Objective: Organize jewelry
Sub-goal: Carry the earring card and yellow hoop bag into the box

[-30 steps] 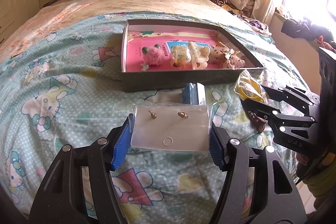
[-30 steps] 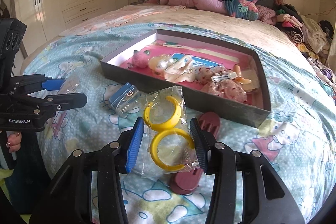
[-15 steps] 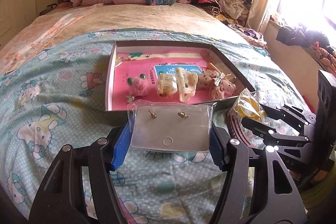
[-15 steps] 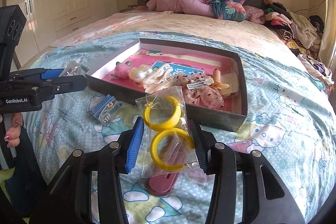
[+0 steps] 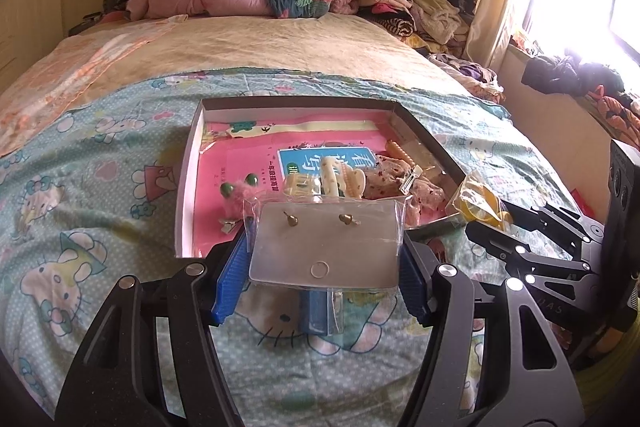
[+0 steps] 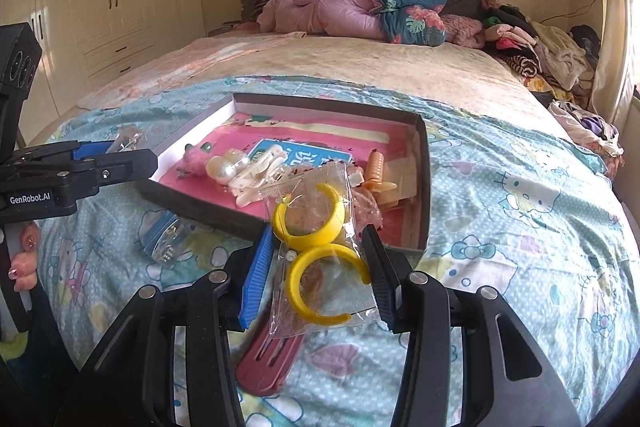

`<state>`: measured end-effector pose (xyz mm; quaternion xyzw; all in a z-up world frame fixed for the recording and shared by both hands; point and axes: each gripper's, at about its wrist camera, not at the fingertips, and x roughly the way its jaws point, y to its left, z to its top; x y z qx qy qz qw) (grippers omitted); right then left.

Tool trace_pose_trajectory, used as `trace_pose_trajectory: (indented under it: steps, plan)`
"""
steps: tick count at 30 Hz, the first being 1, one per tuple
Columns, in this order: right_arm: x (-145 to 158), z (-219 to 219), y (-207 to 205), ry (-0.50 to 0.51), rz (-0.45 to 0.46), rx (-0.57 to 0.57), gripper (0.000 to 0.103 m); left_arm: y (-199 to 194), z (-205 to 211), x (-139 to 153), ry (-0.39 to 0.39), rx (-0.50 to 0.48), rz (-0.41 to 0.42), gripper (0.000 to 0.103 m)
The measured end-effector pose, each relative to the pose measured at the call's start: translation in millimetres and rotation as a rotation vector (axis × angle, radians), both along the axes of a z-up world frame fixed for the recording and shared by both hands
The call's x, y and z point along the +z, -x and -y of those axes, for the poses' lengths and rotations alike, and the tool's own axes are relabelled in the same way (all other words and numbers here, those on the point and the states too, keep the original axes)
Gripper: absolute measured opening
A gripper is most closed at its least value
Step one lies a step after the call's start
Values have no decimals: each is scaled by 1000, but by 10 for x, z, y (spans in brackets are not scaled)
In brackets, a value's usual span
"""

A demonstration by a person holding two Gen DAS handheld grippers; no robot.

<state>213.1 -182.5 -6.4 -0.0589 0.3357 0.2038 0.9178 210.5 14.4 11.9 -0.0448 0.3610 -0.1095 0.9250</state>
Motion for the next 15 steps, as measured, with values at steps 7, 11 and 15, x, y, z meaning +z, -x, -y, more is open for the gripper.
trace_pose_trajectory:
  steps: [7,11,15]
  plan:
    - [-13,26,-132,3,0,-19,44,-148,3,-42,-1,3,-4,55]
    - [-37,54,-220,3,-5,-33,44,-223,-16,-63,-5,10,-3,55]
    - [-63,88,-326,10,-7,-48,44,-334,-40,-79,-12,21,-3,55]
